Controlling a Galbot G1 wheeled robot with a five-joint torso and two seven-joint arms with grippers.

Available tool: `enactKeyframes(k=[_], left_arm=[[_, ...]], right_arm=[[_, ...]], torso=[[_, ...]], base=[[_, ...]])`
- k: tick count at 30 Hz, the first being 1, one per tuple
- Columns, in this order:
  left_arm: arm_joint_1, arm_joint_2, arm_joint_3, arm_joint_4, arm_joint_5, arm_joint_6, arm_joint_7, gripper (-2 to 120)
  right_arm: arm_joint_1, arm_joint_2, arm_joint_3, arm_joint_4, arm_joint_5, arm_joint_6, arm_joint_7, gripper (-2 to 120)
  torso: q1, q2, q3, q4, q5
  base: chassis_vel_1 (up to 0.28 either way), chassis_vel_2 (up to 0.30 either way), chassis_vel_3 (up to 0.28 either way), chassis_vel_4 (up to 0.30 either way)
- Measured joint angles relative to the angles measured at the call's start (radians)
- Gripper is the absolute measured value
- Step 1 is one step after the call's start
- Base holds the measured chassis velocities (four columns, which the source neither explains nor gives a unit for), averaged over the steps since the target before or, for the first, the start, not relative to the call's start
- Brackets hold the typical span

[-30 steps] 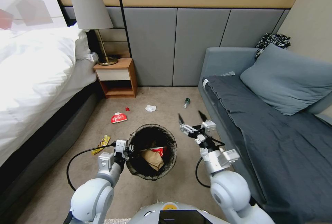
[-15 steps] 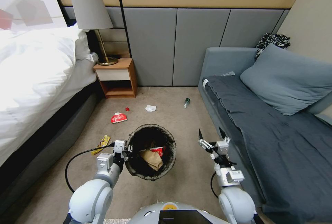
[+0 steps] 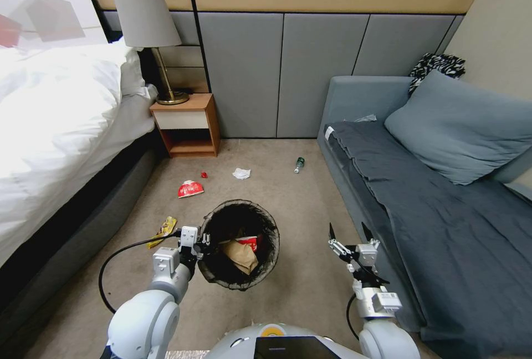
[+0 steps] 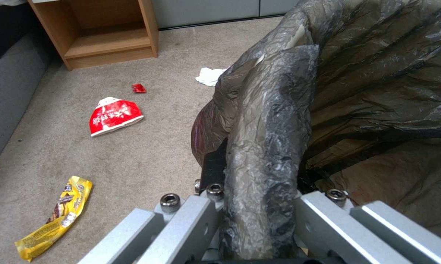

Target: Pick up the trash bin, then pick up the garbage from the floor and place it into the trash bin.

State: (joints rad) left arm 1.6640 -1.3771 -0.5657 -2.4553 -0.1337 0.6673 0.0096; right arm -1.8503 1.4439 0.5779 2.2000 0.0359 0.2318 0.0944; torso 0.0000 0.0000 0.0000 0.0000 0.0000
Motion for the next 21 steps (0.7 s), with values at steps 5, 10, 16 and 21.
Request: enactKeyframes(k=[5,10,16,21], left_arm=[[0.007,-0.001,0.001,-0.005,0.007,0.000,0.000,1],[0.010,-0.001,0.003,-0.006,0.016,-0.001,0.000,1],[0.012,0.001,0.002,-0.008,0.021,-0.003,0.002,1],[0.013,0.002,0.001,-0.008,0.021,-0.007,0.005,1]], right_arm=[[-0.002,-0.002,0.005,-0.003,0.008,0.005,0.001,100],[0.000,-0.003,0.005,-0.003,0.012,0.005,0.004,100],[0.001,0.000,0.005,-0.006,0.013,0.006,0.005,100],[0.001,0.002,0.006,-0.007,0.013,0.009,0.005,100]], torso=[[0.000,0.000,0.000,0.0000,0.0000],[0.000,0.000,0.000,0.0000,0.0000],[0.000,0.000,0.000,0.0000,0.0000],[0.000,0.000,0.000,0.0000,-0.0001]], base=[[0.000,0.000,0.000,0.000],[-0.042,0.035,0.025,-0.044],[-0.130,0.118,0.130,-0.116],[-0.118,0.125,0.128,-0.111]])
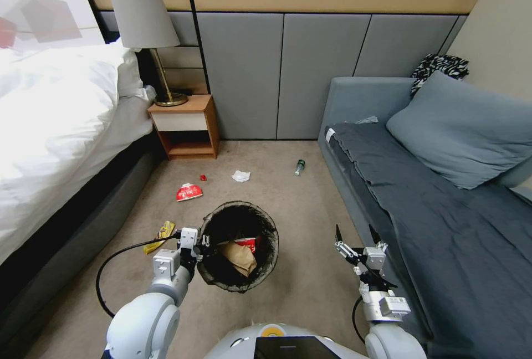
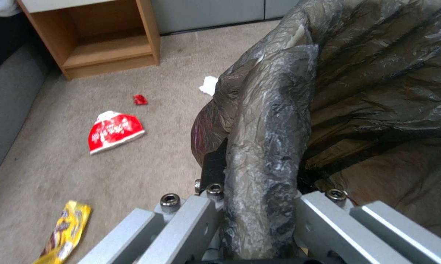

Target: Pick up the trash bin, then pick up the garbage from the floor and place it into the trash bin.

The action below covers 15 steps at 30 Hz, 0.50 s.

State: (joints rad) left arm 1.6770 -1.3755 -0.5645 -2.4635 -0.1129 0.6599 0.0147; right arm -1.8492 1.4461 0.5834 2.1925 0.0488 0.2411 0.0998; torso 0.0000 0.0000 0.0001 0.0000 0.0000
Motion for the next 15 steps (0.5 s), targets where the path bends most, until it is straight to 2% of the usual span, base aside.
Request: enactKeyframes(k=[15], left_arm=[[0.005,-0.003,-0.001,-0.007,0.004,0.000,0.001,1]], right_arm=[[0.002,-0.001,-0.001,-0.006,0.000,0.001,0.000,100]], torso=[[0.000,0.000,0.000,0.0000,0.0000]], base=[[-0.090,0.094,0.091,-0.102]])
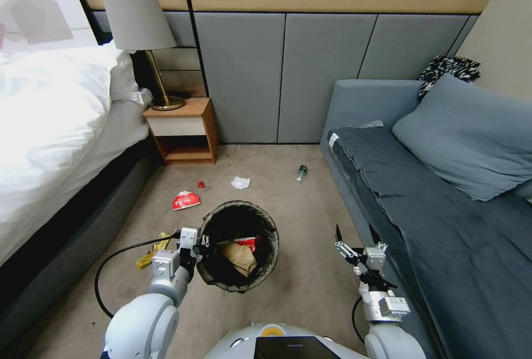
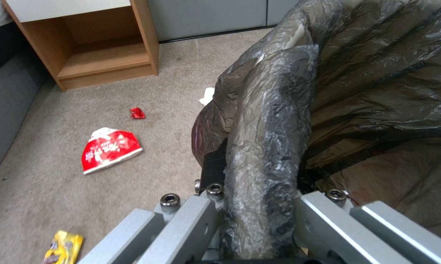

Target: Pick up the trash bin, then pick up the garbage from the floor and place it into the trash bin.

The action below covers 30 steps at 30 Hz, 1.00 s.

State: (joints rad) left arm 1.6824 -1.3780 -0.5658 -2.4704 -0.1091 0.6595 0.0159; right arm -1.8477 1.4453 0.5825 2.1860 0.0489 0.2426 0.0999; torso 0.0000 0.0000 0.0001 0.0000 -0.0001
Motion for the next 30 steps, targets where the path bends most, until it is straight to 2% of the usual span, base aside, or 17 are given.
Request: enactKeyframes(k=[30], left_arm=[[-0.006,-0.004,0.008,0.007,0.003,-0.002,0.000,1]], right_arm=[[0.009,-0.001,0.003,-0.021,0.013,-0.002,0.002,100]], torso=[[0.000,0.000,0.000,0.0000,0.0001]], base=[[-0.111,0.109,0.109,-0.107]])
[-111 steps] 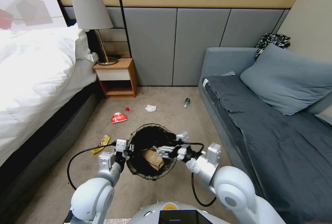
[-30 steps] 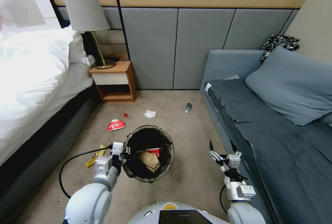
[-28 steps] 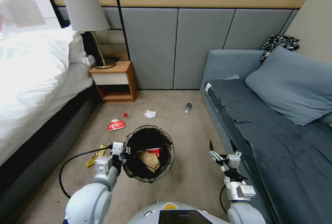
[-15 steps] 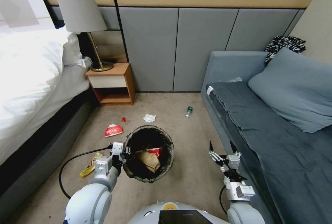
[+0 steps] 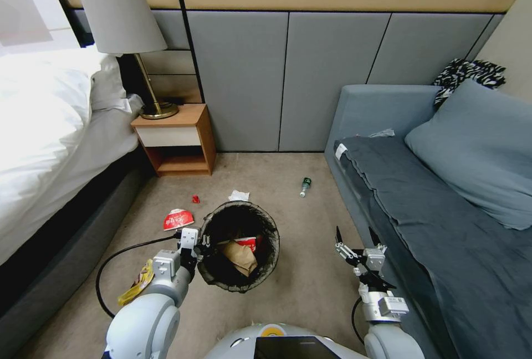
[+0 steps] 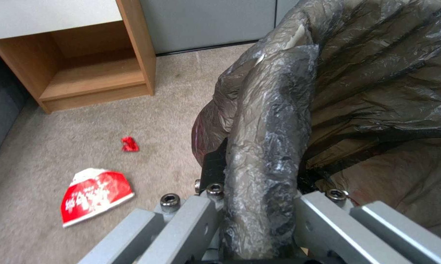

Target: Pick up the trash bin, then pick up the garbage from the floor and place it into the trash bin.

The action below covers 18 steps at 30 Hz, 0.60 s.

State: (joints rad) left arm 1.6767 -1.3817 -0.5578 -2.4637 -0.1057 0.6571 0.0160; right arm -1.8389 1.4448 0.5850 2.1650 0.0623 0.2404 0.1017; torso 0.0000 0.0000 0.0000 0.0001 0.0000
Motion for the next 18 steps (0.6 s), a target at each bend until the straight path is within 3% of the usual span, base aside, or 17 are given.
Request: enactKeyframes(k=[18], left_arm=[[-0.003,0.001,-0.004,0.000,-0.004,0.000,-0.001,1]], right_arm=[[0.001,0.003,0.000,-0.003,-0.002,-0.001,-0.001,100]], torso=[[0.000,0.000,0.000,0.0000,0.0000]], base=[[-0.117,0.117,0.120,-0.120]])
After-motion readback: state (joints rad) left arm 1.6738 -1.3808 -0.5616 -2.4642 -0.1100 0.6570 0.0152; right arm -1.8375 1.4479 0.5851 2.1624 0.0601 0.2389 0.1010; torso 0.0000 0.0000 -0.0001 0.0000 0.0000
